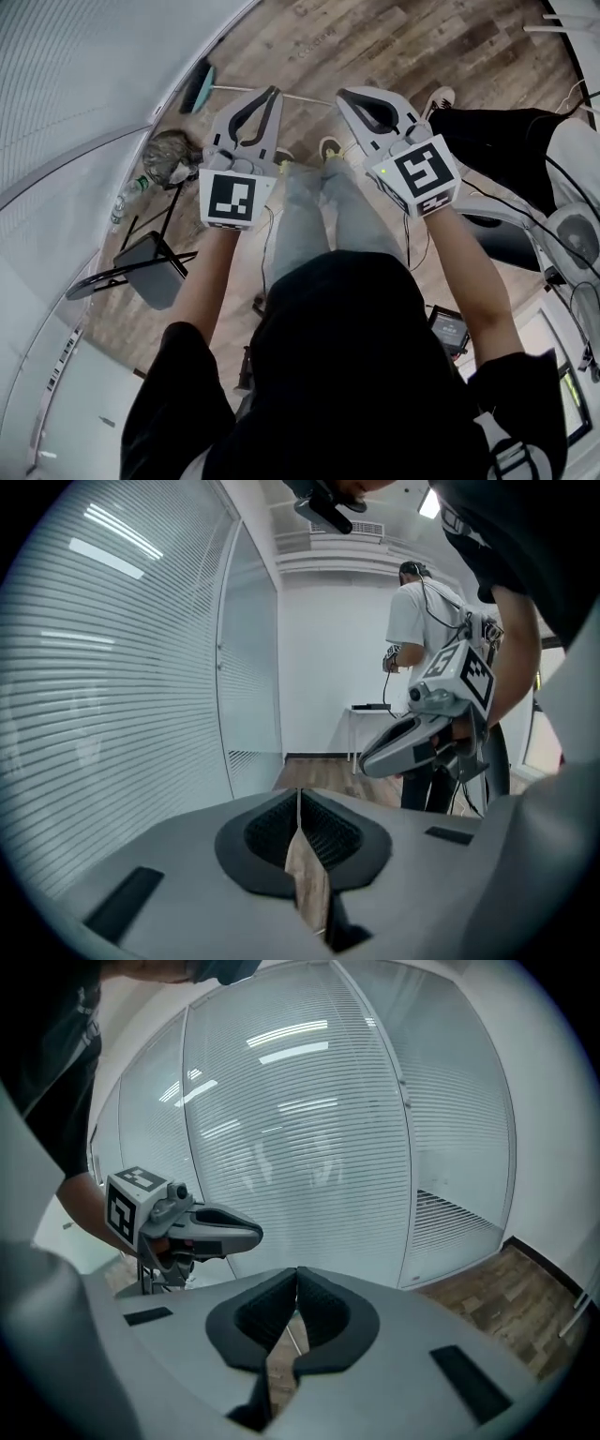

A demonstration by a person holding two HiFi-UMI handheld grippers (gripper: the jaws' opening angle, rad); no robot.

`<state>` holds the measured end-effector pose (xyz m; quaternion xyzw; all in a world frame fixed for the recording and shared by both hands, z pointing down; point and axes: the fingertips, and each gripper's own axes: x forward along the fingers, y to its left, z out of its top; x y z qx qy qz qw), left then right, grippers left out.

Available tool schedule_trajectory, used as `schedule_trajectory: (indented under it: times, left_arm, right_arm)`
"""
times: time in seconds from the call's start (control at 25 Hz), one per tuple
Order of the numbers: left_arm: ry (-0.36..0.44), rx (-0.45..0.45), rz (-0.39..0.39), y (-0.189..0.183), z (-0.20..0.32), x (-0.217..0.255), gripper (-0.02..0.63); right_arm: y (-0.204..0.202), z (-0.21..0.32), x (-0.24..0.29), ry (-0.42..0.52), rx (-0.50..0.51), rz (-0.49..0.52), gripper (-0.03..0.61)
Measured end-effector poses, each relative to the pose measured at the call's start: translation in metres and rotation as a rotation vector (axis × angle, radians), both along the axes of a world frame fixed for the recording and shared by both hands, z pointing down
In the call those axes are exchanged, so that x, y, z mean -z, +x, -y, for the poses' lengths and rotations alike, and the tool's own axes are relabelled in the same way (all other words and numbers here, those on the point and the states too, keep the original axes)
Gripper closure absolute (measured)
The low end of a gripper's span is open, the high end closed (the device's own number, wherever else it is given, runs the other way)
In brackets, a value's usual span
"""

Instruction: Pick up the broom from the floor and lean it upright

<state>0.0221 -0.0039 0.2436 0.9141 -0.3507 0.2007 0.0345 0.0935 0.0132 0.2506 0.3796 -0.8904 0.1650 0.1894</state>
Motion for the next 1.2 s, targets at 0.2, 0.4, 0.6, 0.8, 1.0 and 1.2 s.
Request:
schedule_trajectory:
  times: [0.2,0.4,0.6,0.8,1.0,1.2]
  left_arm:
    - [-0.107,-0.061,0.021,0.018,0.0,-0.089,0.607]
    - [-0.214,-0.072,0.102,-0.004,0.0,-0.185,0.606]
    - [-0.302,-0.091,0.093,-0.001,-0.012,-0.263,0.606]
    - [-0.354,-0.07,0.059,0.007,-0.024,-0.335,0.606]
    - [-0.385,-0.06,0.03,0.012,-0.03,-0.419,0.606]
    - [-0.427,-0.003,-0.032,0.002,-0.042,-0.505,0.606]
  right_arm:
    - [0.016,-0.004,-0.069,-0.074,-0.028,-0.055,0.561]
    - [0.003,0.013,-0.16,-0.146,-0.052,-0.07,0.561]
    - [0.014,0.005,-0.254,-0.222,-0.077,-0.116,0.561]
    - [0.021,-0.014,-0.363,-0.315,-0.017,-0.169,0.558]
    - [0.028,-0.035,-0.477,-0.403,0.005,-0.209,0.555]
    - [0.045,-0.067,-0.599,-0.498,0.08,-0.342,0.477]
